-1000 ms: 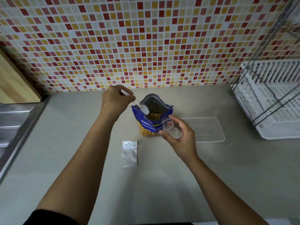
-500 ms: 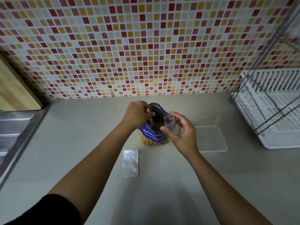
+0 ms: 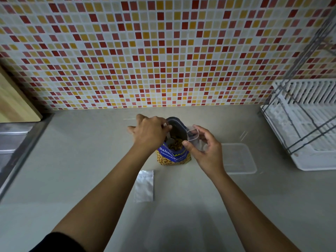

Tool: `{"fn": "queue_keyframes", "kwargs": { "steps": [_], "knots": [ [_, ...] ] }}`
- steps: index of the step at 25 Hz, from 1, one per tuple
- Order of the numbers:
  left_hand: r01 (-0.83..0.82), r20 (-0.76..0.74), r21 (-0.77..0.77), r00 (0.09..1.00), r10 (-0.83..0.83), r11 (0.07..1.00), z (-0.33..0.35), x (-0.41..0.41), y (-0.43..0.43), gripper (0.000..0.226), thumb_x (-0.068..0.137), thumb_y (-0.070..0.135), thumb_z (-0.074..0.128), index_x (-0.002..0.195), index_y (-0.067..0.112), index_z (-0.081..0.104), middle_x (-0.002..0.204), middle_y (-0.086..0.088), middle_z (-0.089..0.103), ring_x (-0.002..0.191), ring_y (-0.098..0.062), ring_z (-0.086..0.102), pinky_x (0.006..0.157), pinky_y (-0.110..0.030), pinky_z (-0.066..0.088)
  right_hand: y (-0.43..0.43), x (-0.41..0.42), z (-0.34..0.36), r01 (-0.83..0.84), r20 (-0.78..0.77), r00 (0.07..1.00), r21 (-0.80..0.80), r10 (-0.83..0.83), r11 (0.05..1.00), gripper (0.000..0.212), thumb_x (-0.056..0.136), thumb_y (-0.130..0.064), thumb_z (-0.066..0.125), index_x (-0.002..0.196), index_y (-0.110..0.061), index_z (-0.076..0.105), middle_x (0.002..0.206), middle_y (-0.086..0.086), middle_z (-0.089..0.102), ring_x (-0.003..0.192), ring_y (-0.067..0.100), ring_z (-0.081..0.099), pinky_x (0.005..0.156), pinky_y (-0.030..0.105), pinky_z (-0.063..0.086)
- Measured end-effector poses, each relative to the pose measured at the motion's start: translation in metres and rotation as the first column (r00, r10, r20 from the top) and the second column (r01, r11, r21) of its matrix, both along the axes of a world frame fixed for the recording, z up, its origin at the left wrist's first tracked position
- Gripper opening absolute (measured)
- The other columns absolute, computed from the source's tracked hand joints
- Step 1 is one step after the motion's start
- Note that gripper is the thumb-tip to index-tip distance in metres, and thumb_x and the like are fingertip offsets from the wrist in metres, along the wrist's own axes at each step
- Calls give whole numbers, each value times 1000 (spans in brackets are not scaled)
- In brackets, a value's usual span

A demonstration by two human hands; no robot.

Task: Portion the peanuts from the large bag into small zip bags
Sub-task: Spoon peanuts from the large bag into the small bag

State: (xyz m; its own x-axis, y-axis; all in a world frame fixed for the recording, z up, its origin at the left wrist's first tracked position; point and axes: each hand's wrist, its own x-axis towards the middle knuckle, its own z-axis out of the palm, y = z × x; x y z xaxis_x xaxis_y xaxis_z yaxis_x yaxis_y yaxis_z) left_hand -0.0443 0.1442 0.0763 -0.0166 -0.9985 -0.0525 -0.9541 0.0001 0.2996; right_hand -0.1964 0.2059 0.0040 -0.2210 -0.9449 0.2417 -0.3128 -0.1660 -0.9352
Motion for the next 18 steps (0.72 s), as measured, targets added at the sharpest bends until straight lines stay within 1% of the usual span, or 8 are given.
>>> {"fn": "queue_keyframes", "kwargs": {
  "steps": [3,5,7,9,11,14,16,18],
  "knots": [
    [-12,62,-100,998,18,995,1,-2,6,26,94,39,47,102,25,67,106,-4,62,128,-22,34,95,-52,27,0,-1,-1,12,-17,1000,-5,-12,1000,61,68,-45,70,122,-19,57,105,-24,59,100,-15,54,82,2,42],
    [-15,45,-62,999,18,998,-3,-6,9,26,93,33,48,100,20,69,106,-4,62,129,-22,37,102,-60,21,0,0,-2,18,-20,1000,-8,-18,1000,58,70,-40,73,121,-18,57,106,-25,58,100,-15,55,82,2,41],
    [-42,-51,31,998,43,999,-10,-9,9,24,92,32,50,95,19,69,101,-4,63,114,-23,50,105,-65,20,1,1,-4,25,-36,999,-24,-26,999,53,72,-34,75,120,-19,58,106,-25,58,99,-15,55,83,2,41],
    [-96,-175,107,978,114,990,-17,-7,3,22,91,33,52,85,19,69,88,0,62,91,-21,54,103,-64,27,2,2,-4,32,-49,998,-34,-34,999,49,73,-30,76,118,-23,58,105,-23,60,99,-13,55,82,2,42],
    [-112,-344,155,925,160,982,-20,-3,-2,22,89,34,57,75,20,66,79,-1,63,82,-21,57,95,-59,41,3,1,-4,34,-50,998,-43,-36,998,46,74,-28,76,116,-27,56,104,-22,60,98,-10,57,81,2,42],
    [-87,-517,189,838,174,978,-18,3,-5,21,88,31,60,79,14,70,83,-6,68,83,-23,62,82,-46,53,3,-1,-3,27,-60,998,-33,-29,999,44,75,-29,74,114,-30,54,105,-25,59,99,-6,58,80,3,44],
    [-82,-575,203,797,187,976,-18,8,-5,19,90,28,58,80,14,67,82,-3,66,77,-16,59,70,-33,52,4,-1,-2,24,-71,997,-35,-26,999,44,75,-30,74,114,-30,54,105,-27,58,99,-7,58,79,3,44],
    [-85,-626,196,756,191,977,-15,10,-2,18,92,26,56,81,14,65,77,1,62,70,-10,54,59,-22,45,5,-1,-2,26,-64,998,-31,-28,999,46,74,-31,74,116,-26,56,105,-27,58,98,-11,57,78,3,45]
  ]
}}
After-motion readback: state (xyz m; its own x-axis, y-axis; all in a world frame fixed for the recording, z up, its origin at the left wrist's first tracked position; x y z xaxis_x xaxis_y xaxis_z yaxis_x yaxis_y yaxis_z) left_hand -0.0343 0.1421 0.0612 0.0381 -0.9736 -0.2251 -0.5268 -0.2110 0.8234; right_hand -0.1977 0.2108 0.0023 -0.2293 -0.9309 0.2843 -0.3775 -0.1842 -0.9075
